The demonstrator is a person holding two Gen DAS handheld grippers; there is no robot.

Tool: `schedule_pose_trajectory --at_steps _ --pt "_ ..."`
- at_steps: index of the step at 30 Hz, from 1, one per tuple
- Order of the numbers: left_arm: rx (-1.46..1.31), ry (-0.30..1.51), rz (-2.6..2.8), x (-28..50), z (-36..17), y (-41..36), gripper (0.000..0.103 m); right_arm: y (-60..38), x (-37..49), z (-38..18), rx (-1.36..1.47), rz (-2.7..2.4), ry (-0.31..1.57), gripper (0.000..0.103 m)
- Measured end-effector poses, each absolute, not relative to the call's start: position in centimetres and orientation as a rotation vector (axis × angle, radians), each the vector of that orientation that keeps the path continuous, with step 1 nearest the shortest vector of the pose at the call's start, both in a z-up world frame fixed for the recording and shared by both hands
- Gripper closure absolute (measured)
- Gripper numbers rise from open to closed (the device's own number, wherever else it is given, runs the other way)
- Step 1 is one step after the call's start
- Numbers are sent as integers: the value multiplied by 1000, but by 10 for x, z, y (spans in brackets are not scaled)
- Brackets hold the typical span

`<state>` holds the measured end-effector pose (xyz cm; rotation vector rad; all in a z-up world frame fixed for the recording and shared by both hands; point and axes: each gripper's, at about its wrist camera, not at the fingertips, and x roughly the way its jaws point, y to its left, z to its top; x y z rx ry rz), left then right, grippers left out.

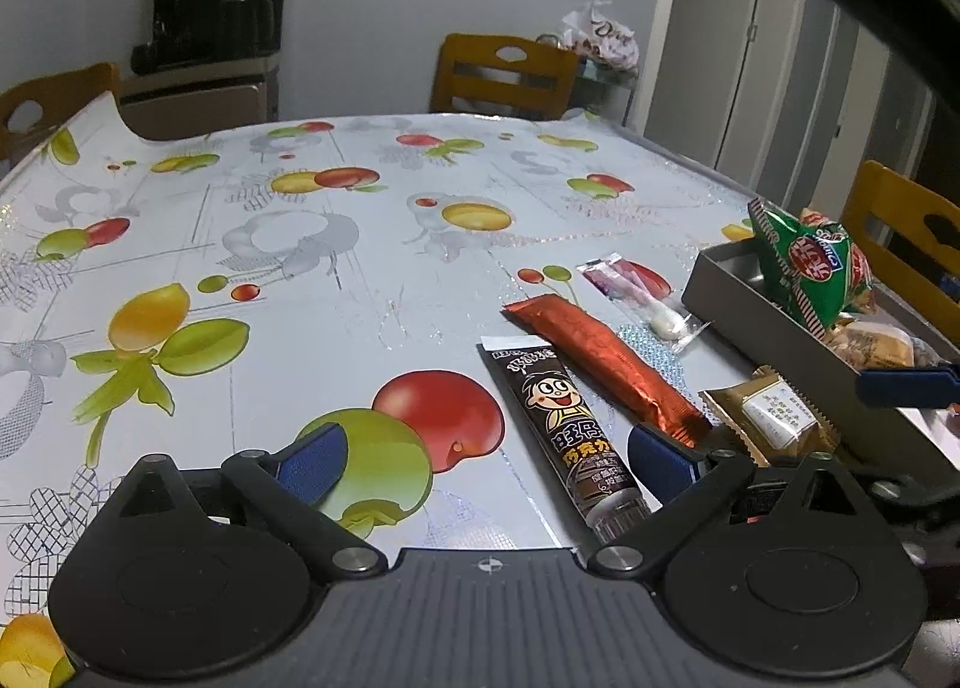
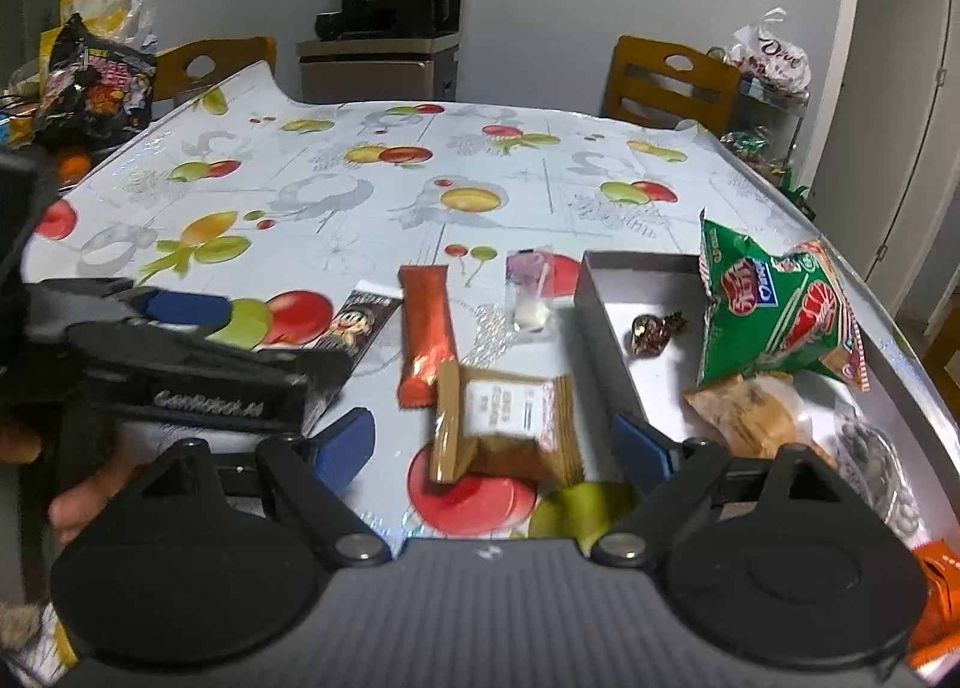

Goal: Organize snacks

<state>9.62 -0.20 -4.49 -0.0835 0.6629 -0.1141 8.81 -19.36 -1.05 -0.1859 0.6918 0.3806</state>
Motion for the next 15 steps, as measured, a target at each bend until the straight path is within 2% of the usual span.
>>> schedule_pose_trajectory --at_steps 8,11,13,15 --pt "-114 658 -123 96 -45 2 14 -186 103 -16 -194 380 675 17" --pt "-118 650 -137 95 -44 2 21 -184 105 -17 -217 396 665 24" --pt "-123 648 -147 95 -44 2 26 -182 108 -20 -234 393 686 34" --pt "-127 647 -153 95 -44 2 27 -182 110 -22 -226 396 703 34"
